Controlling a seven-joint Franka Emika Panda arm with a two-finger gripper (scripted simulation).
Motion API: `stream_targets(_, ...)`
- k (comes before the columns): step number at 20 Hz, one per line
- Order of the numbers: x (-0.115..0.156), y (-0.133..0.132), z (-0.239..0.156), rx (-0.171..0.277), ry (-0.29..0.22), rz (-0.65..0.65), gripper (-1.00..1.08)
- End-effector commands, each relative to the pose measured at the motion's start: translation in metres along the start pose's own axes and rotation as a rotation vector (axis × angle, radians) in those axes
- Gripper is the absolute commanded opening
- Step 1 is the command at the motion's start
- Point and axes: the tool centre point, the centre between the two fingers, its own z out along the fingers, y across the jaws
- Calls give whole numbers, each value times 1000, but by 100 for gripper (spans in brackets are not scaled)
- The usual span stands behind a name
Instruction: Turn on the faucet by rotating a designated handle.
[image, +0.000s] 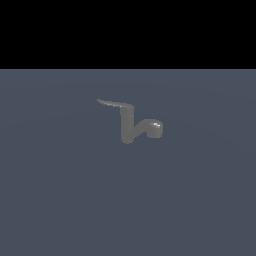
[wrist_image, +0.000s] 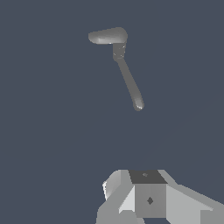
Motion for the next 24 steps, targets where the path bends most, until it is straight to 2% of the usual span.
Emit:
stream_targets(1,0,0,0,0,0,0,-100)
stream_targets(16,3,3,-14,12,22,-16,-100)
stream_targets(24,27,-3,-9,49,11,45,-100)
